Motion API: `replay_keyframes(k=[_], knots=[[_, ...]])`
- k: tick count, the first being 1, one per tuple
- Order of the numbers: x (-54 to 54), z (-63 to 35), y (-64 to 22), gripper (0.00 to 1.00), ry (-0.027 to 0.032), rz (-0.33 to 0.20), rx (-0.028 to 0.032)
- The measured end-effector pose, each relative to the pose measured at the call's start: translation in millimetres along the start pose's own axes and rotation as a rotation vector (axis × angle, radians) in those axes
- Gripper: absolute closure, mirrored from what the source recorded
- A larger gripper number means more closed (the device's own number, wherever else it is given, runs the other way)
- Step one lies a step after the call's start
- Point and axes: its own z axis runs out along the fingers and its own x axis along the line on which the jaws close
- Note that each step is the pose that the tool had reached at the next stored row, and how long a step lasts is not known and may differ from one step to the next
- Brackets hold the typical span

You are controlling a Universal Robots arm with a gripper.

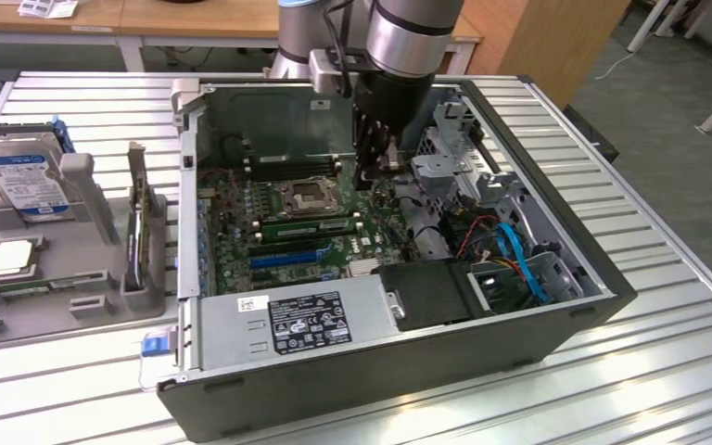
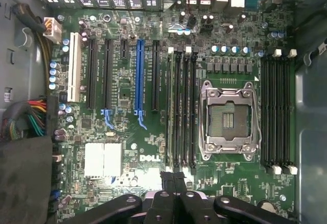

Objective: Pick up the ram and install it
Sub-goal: 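Press down the ram until it locks into place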

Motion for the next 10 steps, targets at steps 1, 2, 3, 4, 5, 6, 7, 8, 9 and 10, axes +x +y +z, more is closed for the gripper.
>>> replay_keyframes(k=[1, 2, 3, 4, 5, 6, 7, 8, 9, 10], knots=[[0.0, 0.9, 0.0, 0.90, 0.0000, 0.000, 0.0000], [0.0, 1.9, -0.1, 0.90, 0.0000, 0.000, 0.0000], [0.1, 2.9, -0.2, 0.90, 0.0000, 0.000, 0.0000], [0.1, 3.7, -0.2, 0.90, 0.0000, 0.000, 0.0000], [0.1, 4.6, -0.3, 0.90, 0.0000, 0.000, 0.0001], [0.1, 5.5, -0.3, 0.90, 0.0001, 0.000, 0.0001], [0.2, 6.4, -0.4, 0.90, 0.0000, 0.000, 0.0000], [0.2, 7.3, -0.4, 0.90, 0.0000, 0.000, 0.0000], [0.2, 8.1, -0.4, 0.90, 0.0001, 0.000, 0.0000], [0.2, 8.9, -0.5, 0.90, 0.0001, 0.000, -0.0001]])
